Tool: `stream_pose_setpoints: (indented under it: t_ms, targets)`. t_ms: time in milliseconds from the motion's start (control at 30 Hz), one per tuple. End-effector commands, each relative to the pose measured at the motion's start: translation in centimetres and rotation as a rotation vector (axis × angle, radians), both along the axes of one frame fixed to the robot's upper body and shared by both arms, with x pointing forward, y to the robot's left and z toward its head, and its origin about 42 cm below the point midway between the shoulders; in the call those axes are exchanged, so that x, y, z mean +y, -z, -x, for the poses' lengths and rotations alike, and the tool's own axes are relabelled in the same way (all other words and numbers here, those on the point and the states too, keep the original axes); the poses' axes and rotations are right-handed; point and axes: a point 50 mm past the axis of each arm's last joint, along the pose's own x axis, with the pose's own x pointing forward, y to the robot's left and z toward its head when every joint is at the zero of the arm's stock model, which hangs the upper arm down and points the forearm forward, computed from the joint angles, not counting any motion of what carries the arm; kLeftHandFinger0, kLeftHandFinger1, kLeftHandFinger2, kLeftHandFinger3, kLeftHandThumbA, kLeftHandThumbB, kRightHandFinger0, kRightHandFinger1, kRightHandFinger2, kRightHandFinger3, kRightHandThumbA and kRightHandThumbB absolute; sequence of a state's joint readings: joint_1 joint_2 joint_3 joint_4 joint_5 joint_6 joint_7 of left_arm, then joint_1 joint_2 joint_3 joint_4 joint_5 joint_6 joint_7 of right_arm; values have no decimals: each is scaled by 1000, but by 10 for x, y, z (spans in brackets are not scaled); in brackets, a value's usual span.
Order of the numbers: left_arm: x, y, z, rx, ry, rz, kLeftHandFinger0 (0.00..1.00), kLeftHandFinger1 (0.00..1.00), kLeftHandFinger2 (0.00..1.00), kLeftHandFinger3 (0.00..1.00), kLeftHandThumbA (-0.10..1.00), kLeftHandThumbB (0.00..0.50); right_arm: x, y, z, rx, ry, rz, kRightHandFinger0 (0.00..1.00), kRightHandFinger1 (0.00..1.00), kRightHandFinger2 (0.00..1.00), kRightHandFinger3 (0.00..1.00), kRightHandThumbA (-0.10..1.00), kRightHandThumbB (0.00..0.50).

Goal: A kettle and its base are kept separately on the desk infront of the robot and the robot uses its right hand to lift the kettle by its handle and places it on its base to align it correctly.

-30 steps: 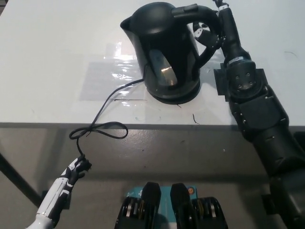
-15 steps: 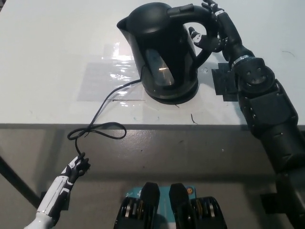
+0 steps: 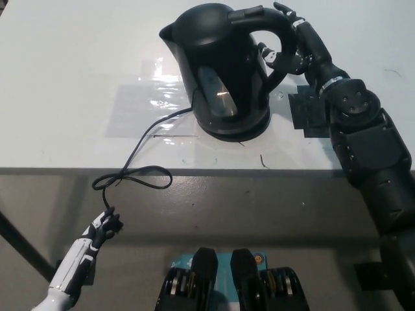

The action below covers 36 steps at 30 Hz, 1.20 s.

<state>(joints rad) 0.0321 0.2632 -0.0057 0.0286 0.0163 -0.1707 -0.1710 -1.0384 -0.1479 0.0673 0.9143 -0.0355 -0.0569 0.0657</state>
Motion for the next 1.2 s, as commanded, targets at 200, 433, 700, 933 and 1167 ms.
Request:
stream_pose_setpoints:
  t_ms: [200, 433, 700, 933, 1167]
  targets:
    - [5, -5, 2, -28, 13, 8, 1000, 1000, 1000, 1000, 1000, 337, -42, -18, -4, -119, 146, -103, 1000, 1000, 1000, 1000, 658, 436]
    - [6, -3, 3, -28, 12, 18, 1000, 1000, 1000, 1000, 1000, 325, -53, -8, 1, -232, 361, -154, 1000, 1000, 1000, 1000, 765, 392]
    - [6, -3, 5, -26, 12, 23, 1000, 1000, 1000, 1000, 1000, 320, -58, 1, 4, -249, 410, -202, 1000, 1000, 1000, 1000, 820, 347]
    - [5, -6, 1, -36, 23, 3, 1000, 1000, 1000, 1000, 1000, 314, -58, -1, 4, -262, 387, -178, 1000, 1000, 1000, 1000, 817, 394]
    - [5, -9, -1, -36, 18, 8, 1000, 1000, 1000, 1000, 1000, 343, -54, -9, 8, -297, 344, -196, 1000, 1000, 1000, 1000, 854, 413]
